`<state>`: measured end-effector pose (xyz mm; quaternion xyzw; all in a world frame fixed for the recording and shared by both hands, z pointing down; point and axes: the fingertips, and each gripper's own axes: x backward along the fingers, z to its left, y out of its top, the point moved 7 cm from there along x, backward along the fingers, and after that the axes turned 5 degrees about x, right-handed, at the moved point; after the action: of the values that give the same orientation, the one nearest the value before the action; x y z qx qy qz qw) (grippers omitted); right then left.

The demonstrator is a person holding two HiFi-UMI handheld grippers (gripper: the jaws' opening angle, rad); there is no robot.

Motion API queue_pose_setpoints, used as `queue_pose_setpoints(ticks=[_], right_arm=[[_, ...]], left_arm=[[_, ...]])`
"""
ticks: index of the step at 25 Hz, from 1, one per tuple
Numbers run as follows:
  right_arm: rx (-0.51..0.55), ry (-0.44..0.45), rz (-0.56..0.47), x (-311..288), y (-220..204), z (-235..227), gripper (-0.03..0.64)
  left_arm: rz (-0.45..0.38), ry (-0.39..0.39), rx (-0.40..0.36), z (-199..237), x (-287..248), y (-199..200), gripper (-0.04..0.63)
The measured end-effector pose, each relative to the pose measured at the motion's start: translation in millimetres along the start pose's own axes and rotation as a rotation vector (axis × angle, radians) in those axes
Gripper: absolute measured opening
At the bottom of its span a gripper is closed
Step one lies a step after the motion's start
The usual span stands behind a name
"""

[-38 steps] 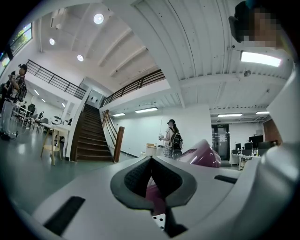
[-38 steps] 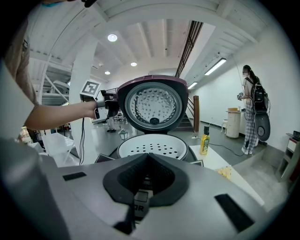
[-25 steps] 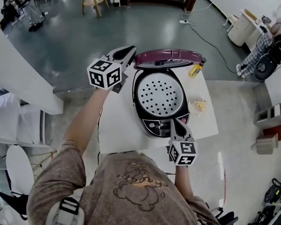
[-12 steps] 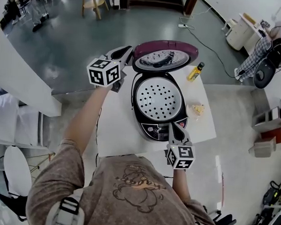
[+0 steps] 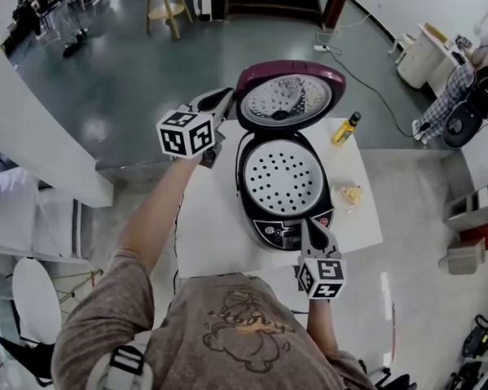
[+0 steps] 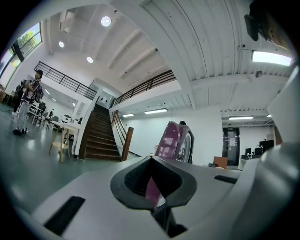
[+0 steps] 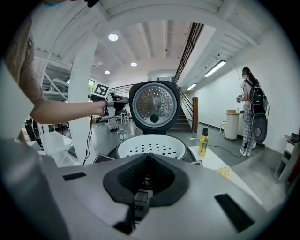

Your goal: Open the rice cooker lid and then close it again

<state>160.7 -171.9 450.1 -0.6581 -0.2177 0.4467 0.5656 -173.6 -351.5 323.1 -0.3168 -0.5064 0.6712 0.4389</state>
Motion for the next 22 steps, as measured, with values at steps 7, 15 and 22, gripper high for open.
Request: queue_pose_setpoints(ticks=[7, 15, 22], right_arm=[[-0.008, 0.005, 0.001, 0.9, 0.5, 0.2, 0.005], [-0.011, 0.008, 0.003, 0.7, 1.4, -0.4, 0.005], [-0.011, 0.009, 0.002, -0.7, 0.1, -0.4, 0.005]], left_arm=[[0.004, -0.043, 0.000, -3.5, 8.7, 3.2, 0.021], [-0.017, -0.092, -0.038, -10.0, 20.1, 10.2, 0.023], [-0.019, -0.149, -0.053, -18.1, 21.6, 10.7, 0.116]])
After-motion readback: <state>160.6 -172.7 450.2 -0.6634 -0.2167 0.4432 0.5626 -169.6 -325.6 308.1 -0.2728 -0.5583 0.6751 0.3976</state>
